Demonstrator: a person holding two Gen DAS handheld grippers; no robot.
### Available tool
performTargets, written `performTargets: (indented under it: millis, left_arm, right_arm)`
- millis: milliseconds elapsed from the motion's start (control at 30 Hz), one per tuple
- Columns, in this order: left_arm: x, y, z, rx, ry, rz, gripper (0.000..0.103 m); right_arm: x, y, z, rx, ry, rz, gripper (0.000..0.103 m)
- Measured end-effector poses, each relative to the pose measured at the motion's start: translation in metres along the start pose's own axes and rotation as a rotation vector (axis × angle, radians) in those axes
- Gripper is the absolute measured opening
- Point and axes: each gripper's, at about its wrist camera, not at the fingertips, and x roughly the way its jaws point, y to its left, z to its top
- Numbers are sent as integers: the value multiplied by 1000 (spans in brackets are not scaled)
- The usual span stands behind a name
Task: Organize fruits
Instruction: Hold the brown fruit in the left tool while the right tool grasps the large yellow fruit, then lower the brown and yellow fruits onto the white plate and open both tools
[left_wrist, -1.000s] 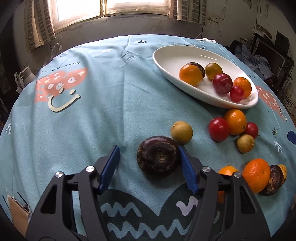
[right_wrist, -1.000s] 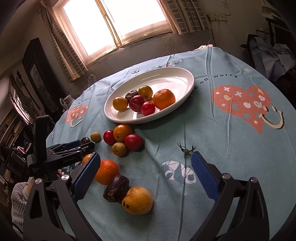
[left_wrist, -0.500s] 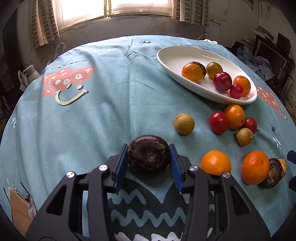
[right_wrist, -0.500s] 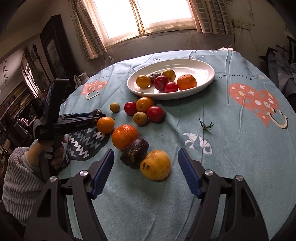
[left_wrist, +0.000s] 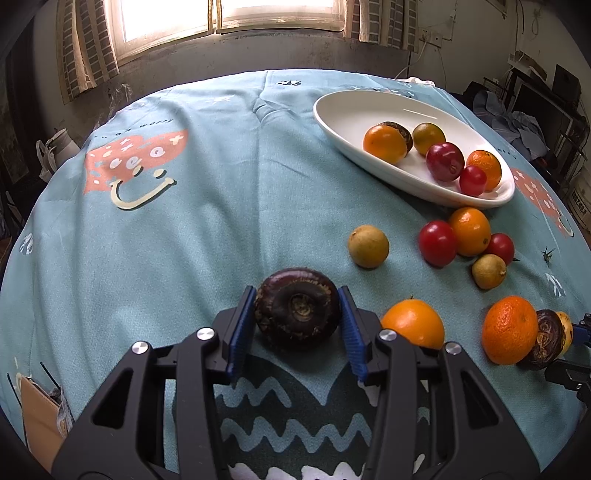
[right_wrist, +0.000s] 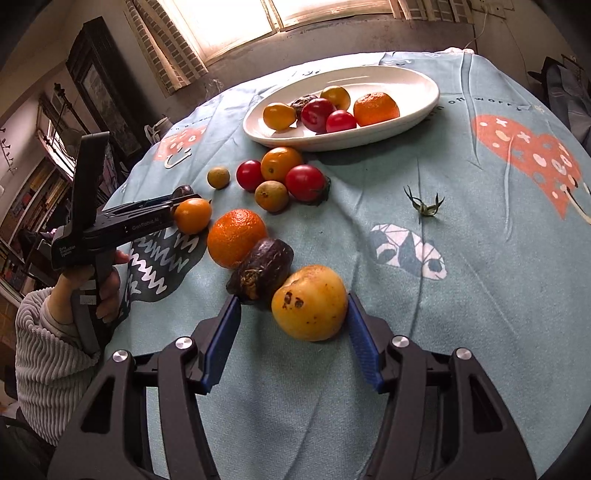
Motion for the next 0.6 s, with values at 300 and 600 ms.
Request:
performTargets:
  millis: [300,600]
  left_arm:
    - [0,2,1,-14,-5,-16,44]
    - [-22,-7,2,-6,-82,-58,44]
  right_arm:
    - [-6,-2,0,9,-27,-1,38]
    - [-27,0,0,-9,-148,-18,37]
